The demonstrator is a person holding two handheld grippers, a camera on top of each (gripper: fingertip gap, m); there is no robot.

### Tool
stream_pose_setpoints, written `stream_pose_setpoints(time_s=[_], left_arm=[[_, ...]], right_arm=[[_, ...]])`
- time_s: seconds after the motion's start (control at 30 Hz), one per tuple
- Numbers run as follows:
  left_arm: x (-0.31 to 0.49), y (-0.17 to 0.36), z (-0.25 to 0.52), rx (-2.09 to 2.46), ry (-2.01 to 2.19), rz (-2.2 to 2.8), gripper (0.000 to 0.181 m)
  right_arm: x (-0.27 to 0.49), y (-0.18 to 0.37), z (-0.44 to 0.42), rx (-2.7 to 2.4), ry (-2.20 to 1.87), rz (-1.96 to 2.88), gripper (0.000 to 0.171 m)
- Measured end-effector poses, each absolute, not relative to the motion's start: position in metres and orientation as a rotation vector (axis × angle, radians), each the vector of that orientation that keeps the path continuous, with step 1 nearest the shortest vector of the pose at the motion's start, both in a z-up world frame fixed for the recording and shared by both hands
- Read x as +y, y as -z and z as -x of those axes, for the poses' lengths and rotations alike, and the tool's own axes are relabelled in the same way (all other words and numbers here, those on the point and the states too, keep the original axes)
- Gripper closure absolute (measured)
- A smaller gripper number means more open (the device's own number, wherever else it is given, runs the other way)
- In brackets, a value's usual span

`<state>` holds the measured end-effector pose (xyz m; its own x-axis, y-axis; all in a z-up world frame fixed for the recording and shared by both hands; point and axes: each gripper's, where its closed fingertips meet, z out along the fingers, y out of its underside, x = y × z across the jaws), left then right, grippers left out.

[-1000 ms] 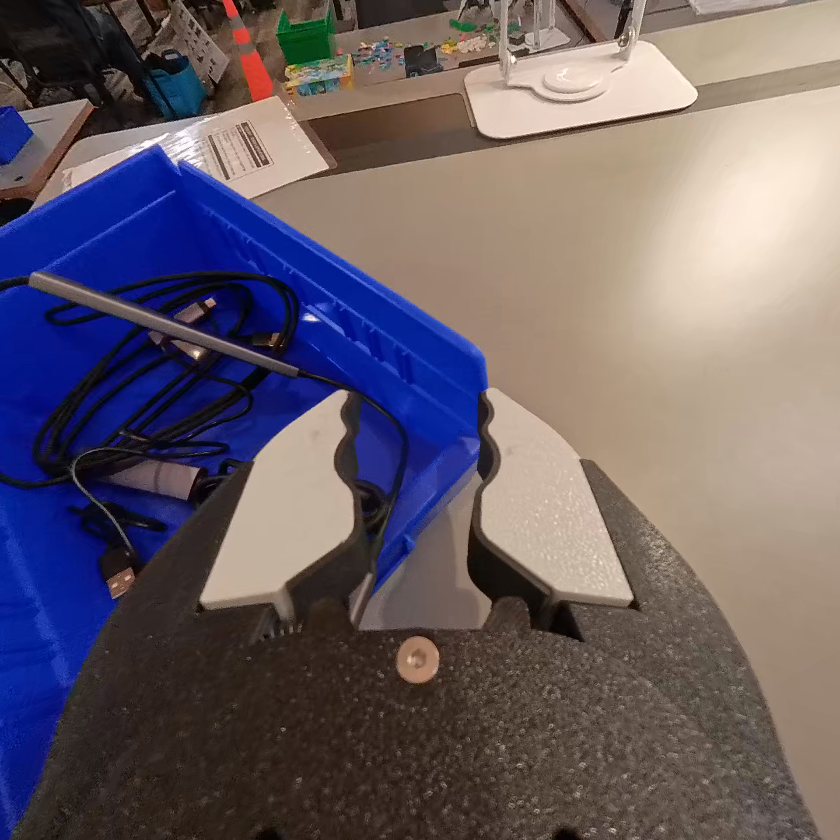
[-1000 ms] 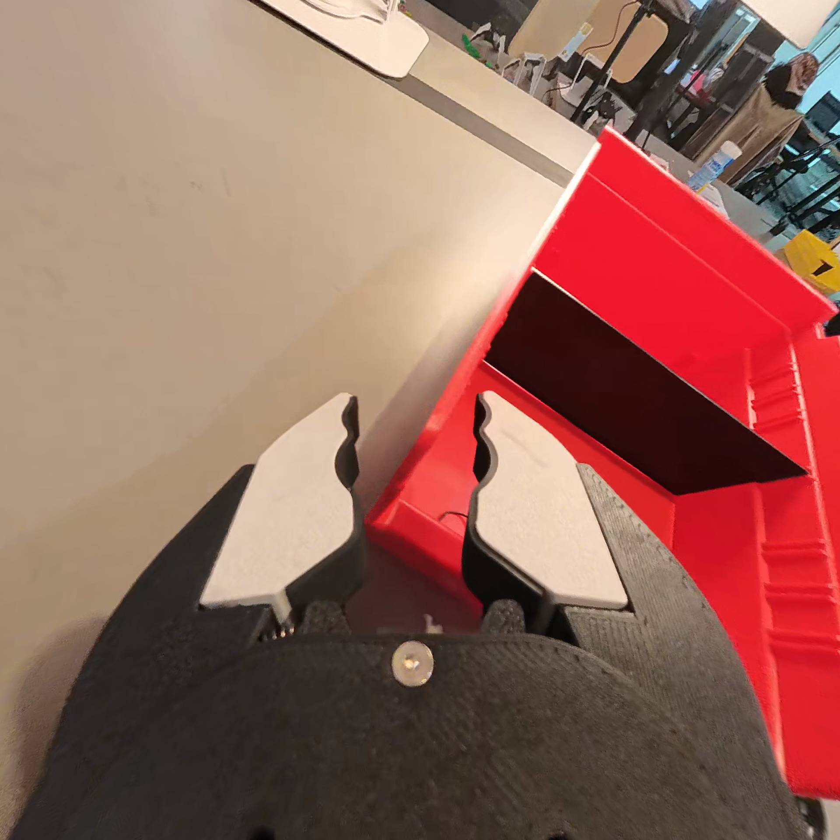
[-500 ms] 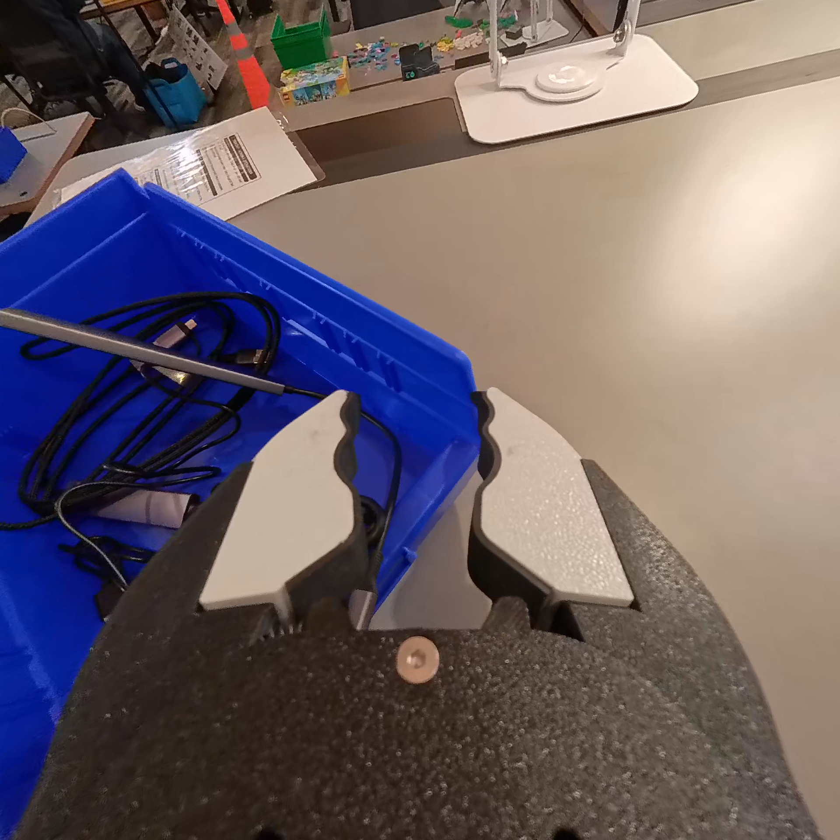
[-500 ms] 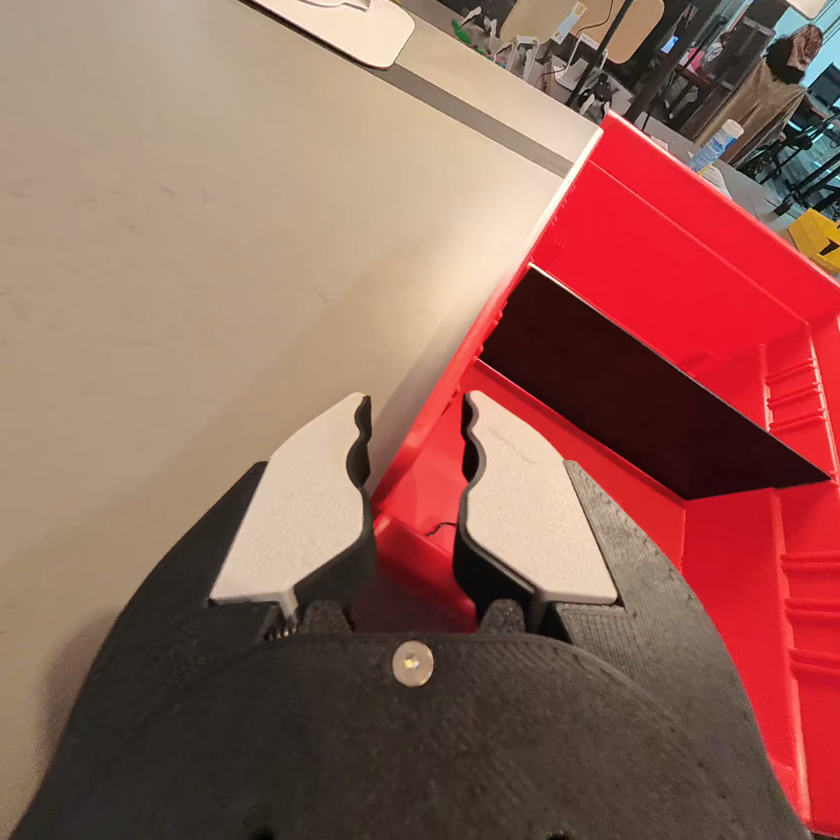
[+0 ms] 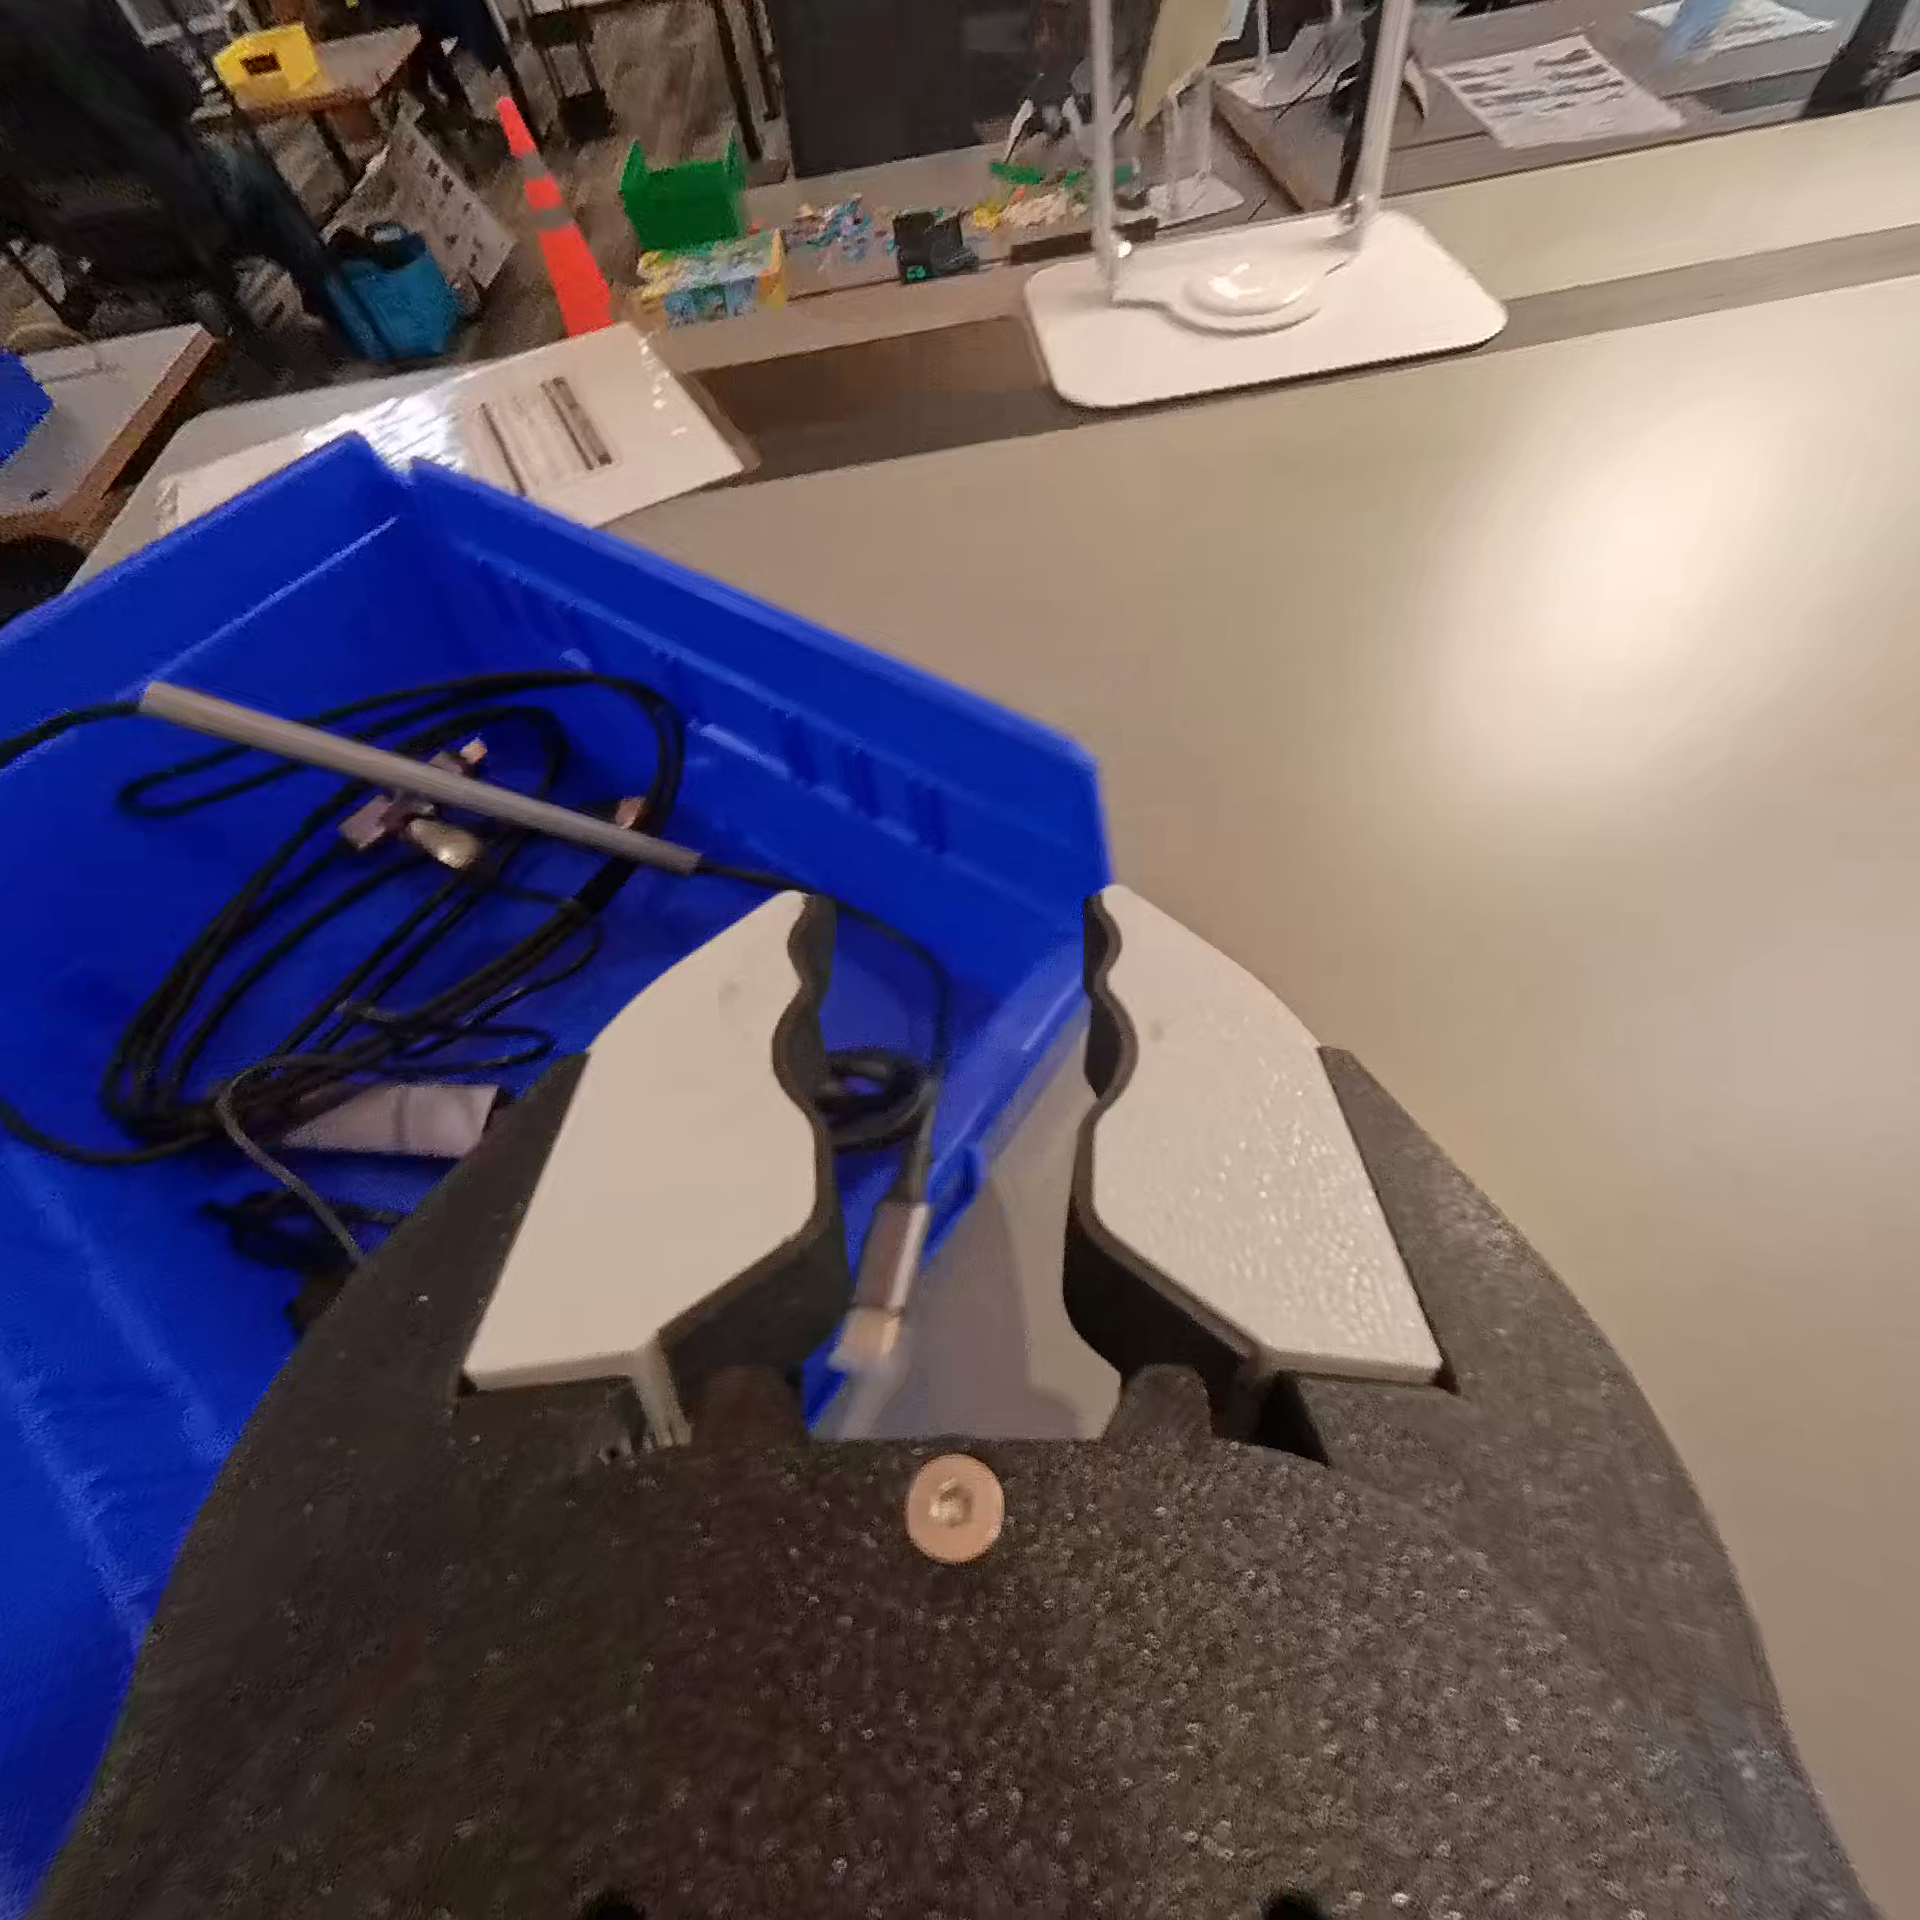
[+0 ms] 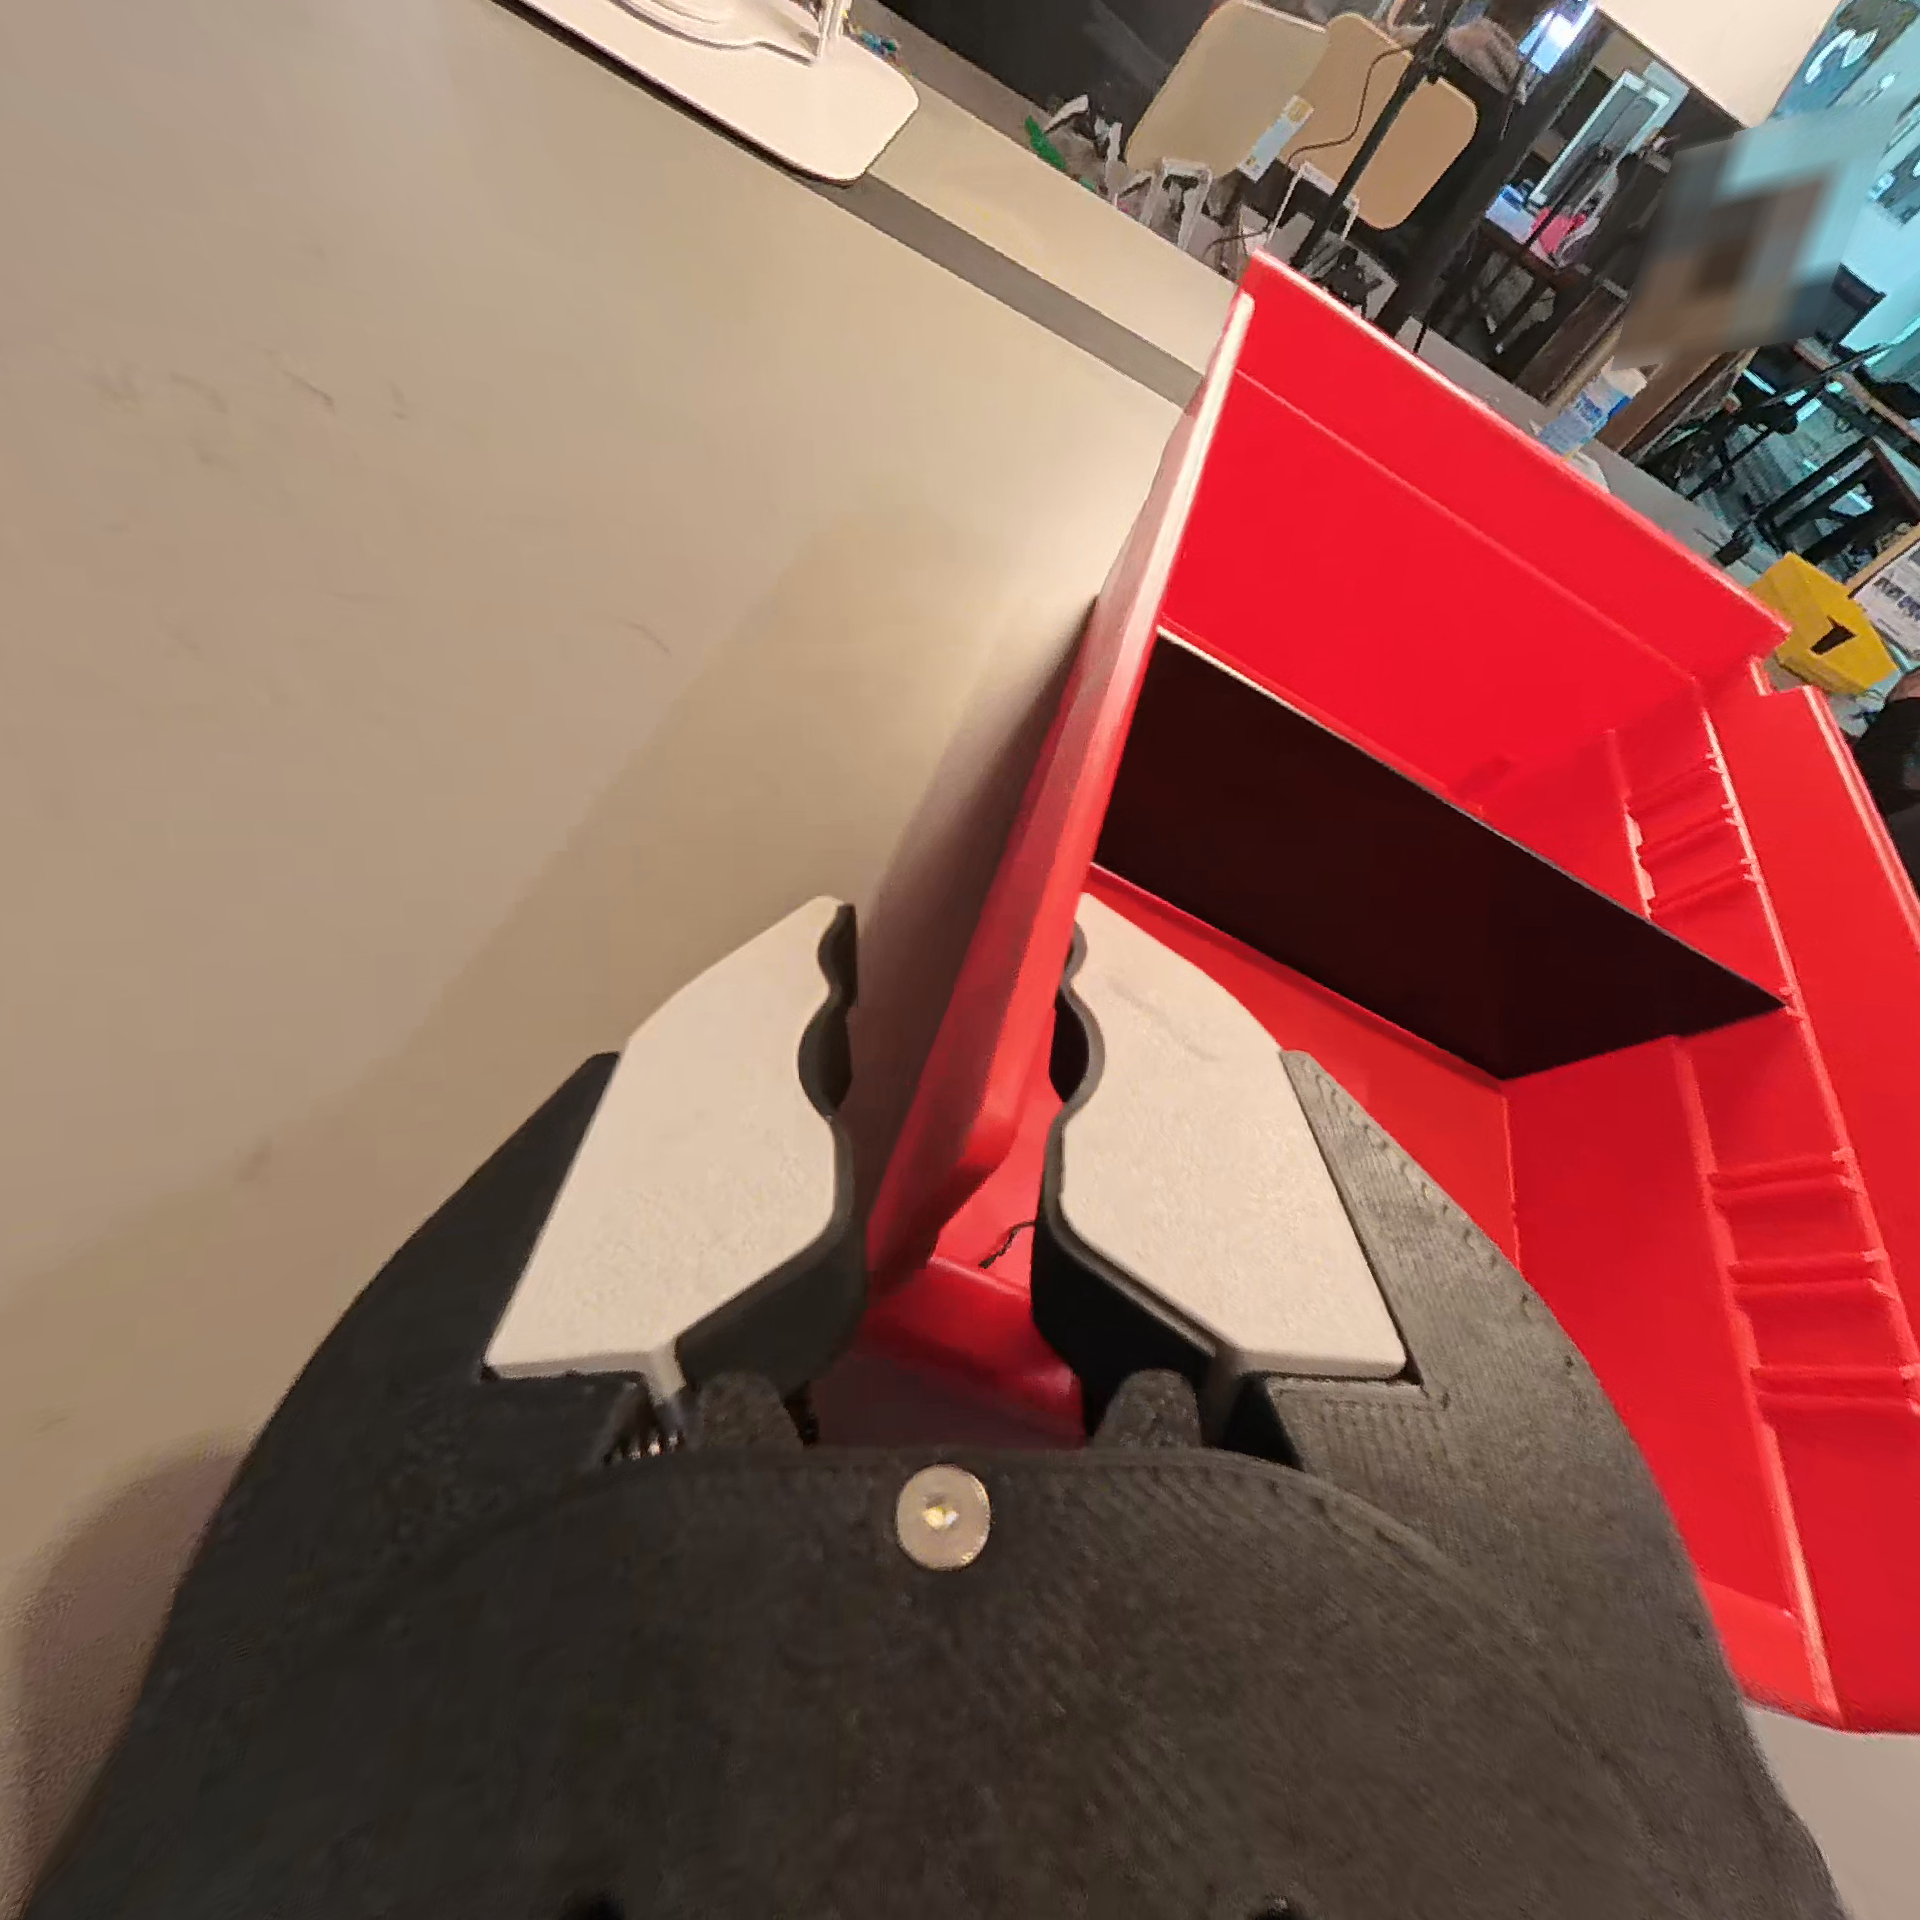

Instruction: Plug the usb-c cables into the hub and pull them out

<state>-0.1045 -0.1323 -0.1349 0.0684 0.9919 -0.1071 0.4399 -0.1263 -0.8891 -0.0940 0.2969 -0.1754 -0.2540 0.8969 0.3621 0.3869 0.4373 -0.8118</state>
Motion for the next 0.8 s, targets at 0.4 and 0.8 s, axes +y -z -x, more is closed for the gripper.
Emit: stream_pose_setpoints(time_s=[0.4,0.8], left_arm=[[-0.131,0.168,0.163,-1.584,-1.150,1.701,0.121],[-0.150,0.164,0.124,-1.521,-1.346,1.723,0.157]], right_arm=[[0.302,0.178,0.105,-1.692,-0.703,1.168,0.151],[0.310,0.174,0.104,-1.664,-0.736,1.122,0.159]])
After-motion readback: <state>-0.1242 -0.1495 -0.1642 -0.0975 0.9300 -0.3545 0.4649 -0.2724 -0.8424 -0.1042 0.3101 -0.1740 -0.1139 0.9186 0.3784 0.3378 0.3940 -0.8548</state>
